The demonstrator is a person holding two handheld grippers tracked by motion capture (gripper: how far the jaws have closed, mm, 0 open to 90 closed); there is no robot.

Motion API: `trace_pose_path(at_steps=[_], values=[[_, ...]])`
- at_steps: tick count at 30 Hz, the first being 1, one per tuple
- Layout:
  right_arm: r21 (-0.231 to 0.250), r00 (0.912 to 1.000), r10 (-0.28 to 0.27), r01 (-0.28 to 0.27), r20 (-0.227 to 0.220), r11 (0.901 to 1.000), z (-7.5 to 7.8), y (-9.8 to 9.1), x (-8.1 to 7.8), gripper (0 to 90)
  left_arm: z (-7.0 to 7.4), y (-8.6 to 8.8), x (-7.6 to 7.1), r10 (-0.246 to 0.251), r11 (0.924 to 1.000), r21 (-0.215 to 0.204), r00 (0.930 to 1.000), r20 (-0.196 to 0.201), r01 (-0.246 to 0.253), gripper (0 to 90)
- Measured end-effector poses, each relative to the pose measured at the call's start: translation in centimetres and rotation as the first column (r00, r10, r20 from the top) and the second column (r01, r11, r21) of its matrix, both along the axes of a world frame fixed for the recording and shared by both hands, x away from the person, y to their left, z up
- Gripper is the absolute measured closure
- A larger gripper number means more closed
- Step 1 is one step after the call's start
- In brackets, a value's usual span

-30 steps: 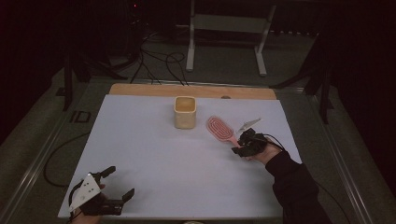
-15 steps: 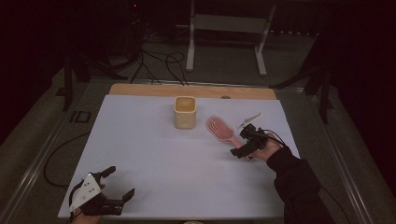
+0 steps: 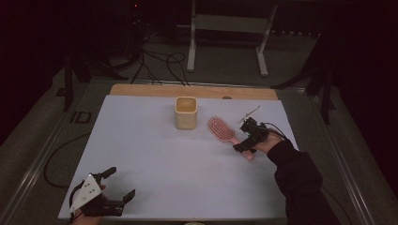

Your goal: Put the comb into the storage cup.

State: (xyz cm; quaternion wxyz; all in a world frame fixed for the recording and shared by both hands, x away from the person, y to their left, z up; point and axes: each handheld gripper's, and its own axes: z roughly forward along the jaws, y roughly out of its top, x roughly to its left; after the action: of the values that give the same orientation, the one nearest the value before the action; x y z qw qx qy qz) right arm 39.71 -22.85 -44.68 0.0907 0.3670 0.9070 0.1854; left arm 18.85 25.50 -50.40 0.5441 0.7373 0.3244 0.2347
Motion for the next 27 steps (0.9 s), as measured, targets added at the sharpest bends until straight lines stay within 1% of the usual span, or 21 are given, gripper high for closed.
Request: trace_pose_path(at_steps=[1,5,6,9,11,16,19,20,21,24,27], values=[[-0.007,1.0,-0.002,0.002,-0.002,1.0,0.1,0.0,0.1,8.0,0.0,0.0,0.0,0.0,1.0,-0.001,1.0,0.0,0.0,0.4],[-0.001,0.9999,-0.007,0.007,-0.011,1.0,0.1,0.2,0.7,8.2,0.0,-0.1,0.0,-0.001,1.0,0.006,1.0,-0.001,0.001,0.4],[-0.001,0.9999,-0.006,0.006,-0.014,1.0,0.1,0.2,0.8,8.9,0.0,-0.1,0.0,-0.001,1.0,0.002,1.0,-0.002,0.001,0.4],[-0.005,1.0,-0.001,0.001,-0.009,1.0,0.0,0.6,1.2,9.6,0.0,0.0,0.0,0.0,1.0,0.004,1.0,-0.003,0.0,0.4],[0.001,0.9999,-0.005,0.005,-0.012,1.0,-0.1,0.7,1.4,9.6,0.0,0.0,0.0,-0.002,1.0,0.003,1.0,-0.003,0.002,0.4],[-0.024,0.9995,-0.015,0.014,-0.027,0.9996,-0.7,1.4,2.1,9.4,-0.1,0.0,0.0,-0.004,1.0,0.006,1.0,-0.002,0.004,0.4],[-0.023,0.999,-0.014,0.013,-0.043,0.9996,-1.1,1.5,2.5,9.6,-0.1,0.0,0.1,-0.004,1.0,0.001,1.0,-0.003,0.004,0.4],[-0.026,0.9988,-0.018,0.017,-0.046,0.9995,-1.2,1.6,2.6,11.6,-0.1,0.0,0.1,-0.004,1.0,0.003,1.0,-0.003,0.004,0.4],[-0.035,0.9986,-0.011,0.009,-0.052,0.9993,-1.3,1.7,2.7,14.1,-0.1,0.0,0.0,-0.004,1.0,0.005,1.0,-0.002,0.004,0.4],[-0.051,0.9978,-0.016,0.012,-0.064,0.9986,-1.7,1.9,2.9,16.6,-0.1,0.0,0.1,-0.005,1.0,0.002,1.0,-0.002,0.005,0.4],[-0.065,0.9971,-0.026,0.021,-0.072,0.9977,-2.1,2.1,3.2,22.4,-0.1,-0.1,0.1,-0.005,1.0,0.004,1.0,-0.002,0.005,0.4]])
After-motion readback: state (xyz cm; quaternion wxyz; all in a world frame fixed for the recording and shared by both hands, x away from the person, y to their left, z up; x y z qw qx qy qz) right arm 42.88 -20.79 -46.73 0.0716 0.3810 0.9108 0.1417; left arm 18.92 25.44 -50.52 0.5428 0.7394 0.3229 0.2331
